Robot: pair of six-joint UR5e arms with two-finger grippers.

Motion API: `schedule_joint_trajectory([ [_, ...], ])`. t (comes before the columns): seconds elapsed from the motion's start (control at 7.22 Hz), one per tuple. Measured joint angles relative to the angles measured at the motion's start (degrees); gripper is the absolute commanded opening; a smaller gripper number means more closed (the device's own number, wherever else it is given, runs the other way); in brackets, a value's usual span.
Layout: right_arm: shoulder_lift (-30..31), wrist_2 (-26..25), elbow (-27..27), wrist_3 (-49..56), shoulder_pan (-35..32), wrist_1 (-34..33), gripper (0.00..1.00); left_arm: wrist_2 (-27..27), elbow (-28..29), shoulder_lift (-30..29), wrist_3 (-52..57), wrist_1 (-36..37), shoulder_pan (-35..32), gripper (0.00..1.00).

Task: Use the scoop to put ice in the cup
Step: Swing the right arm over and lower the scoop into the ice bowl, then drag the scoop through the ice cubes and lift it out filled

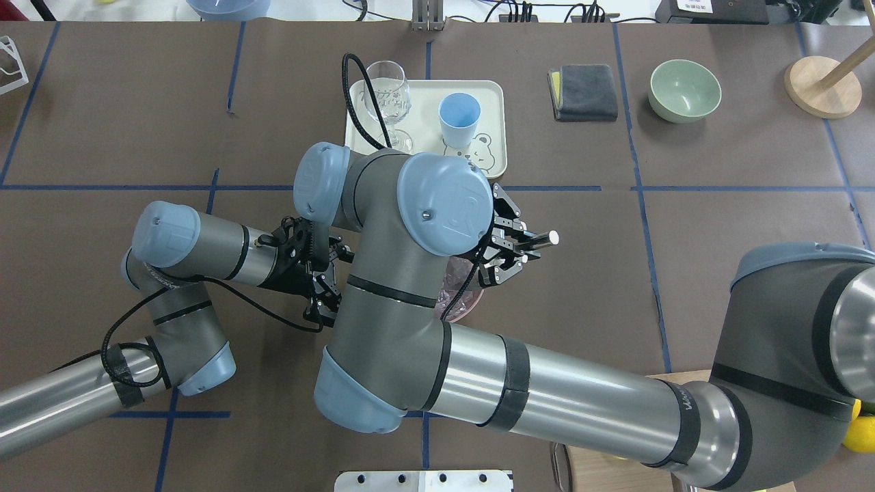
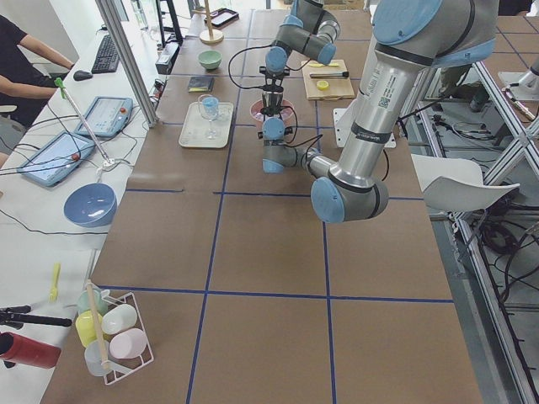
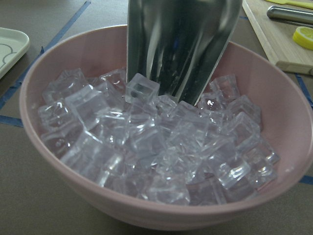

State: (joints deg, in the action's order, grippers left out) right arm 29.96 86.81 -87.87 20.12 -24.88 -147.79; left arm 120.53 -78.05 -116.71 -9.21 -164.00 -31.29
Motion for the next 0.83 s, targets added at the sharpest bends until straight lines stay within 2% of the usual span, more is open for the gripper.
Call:
schedule_joint_trajectory([
  [0.55, 9.41, 0.4, -11.38, -0.28, -0.08, 8.49, 0.0, -0.03, 0.0, 0.13, 0.07, 0.06, -0.07, 1.0],
  [0.83, 12.28, 1.42, -14.08, -0.71, -0.27, 13.19, 0.0, -0.03, 0.0, 0.14, 0.07, 0.08, -0.08, 1.0],
])
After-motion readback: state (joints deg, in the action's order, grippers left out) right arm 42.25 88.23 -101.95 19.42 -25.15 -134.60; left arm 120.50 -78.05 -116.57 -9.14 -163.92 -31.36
